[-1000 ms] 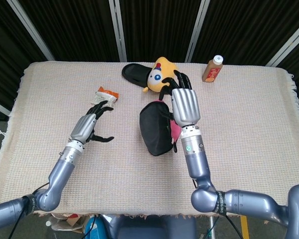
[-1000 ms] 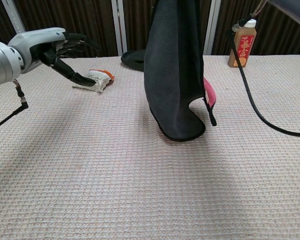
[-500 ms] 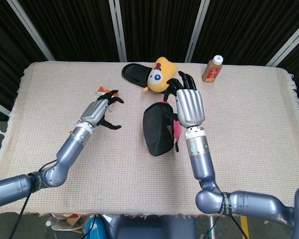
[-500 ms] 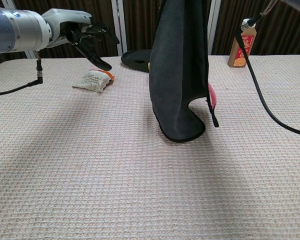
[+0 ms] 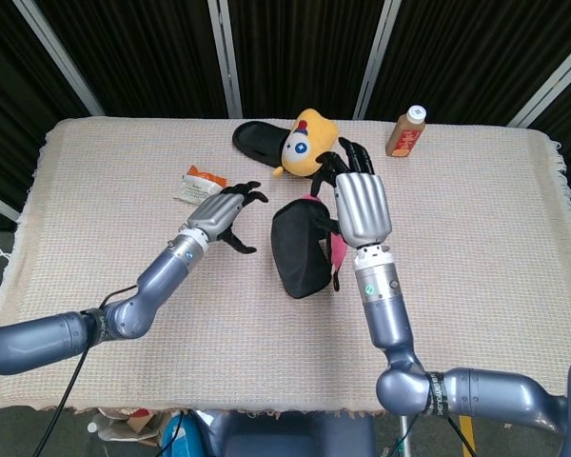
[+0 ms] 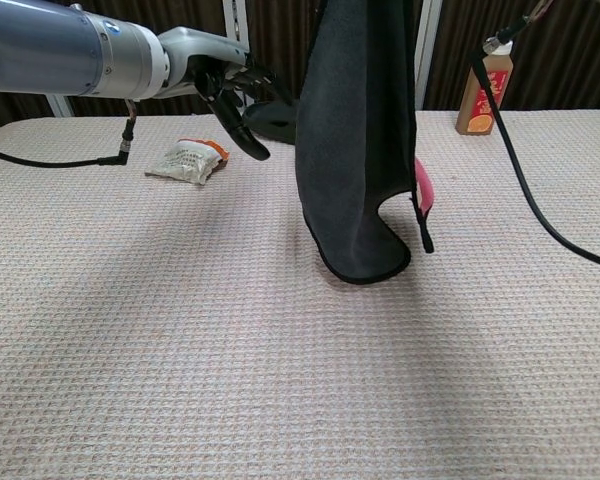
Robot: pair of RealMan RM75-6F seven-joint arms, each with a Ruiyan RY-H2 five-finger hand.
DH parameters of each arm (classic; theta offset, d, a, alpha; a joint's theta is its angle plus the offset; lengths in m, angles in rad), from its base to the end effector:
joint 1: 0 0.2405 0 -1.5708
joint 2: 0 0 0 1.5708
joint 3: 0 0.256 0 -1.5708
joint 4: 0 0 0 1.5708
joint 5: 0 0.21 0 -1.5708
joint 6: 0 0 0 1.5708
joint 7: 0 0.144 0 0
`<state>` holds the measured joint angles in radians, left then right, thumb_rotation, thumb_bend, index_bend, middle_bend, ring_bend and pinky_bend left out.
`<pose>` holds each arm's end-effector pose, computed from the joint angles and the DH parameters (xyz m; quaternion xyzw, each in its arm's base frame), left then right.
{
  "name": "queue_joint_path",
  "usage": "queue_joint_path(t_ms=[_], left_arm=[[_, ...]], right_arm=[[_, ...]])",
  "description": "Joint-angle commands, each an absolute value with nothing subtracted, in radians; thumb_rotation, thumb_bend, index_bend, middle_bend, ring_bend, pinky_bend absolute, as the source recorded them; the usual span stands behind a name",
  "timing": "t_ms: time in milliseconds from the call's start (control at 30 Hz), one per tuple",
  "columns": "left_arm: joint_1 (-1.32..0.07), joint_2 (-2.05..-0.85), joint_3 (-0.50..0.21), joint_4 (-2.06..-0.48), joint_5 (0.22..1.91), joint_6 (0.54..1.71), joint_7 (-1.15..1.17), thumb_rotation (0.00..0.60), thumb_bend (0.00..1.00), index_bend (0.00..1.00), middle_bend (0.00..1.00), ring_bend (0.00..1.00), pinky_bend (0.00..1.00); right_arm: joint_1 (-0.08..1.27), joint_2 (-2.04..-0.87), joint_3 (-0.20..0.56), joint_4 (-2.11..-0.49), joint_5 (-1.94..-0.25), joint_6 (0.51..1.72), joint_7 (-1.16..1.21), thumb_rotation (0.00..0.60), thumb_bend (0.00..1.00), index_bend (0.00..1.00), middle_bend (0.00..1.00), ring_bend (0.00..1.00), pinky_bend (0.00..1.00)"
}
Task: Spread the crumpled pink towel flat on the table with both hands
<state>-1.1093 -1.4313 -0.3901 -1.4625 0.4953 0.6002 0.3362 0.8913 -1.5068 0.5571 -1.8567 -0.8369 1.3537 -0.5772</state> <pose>-0.0366 0.4265 0.0132 -0.7017 -0.5174 -0.3706 0.3204 -0.0062 -0.3656 0.0950 0.5554 -0.3844 0.5762 0.4602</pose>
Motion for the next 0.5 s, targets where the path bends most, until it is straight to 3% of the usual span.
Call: queue_joint_path(t_ms=[33,500], left_arm=[[-1.142,-1.438,-0.369,-1.448,0.473,0.584,0.339,0.600,0.14,0.19,0.00,0.00,0.00],[-1.225,-1.450,-0.313,-1.431,0.420,0.561,0.306,0.600,0.16,0.29,0.00,0.00,0.00]], right_arm=[[0.892,-1.500,0.557,-1.864,-0.834,1.355,-0.578,0.600,0.64,0.71,0.31,0.09,0.10],[0.892,-1.480,0.548,-1.889,-0.819,1.363,-0.565,0.600,0.64,0.71,0.31,0.10,0.10]])
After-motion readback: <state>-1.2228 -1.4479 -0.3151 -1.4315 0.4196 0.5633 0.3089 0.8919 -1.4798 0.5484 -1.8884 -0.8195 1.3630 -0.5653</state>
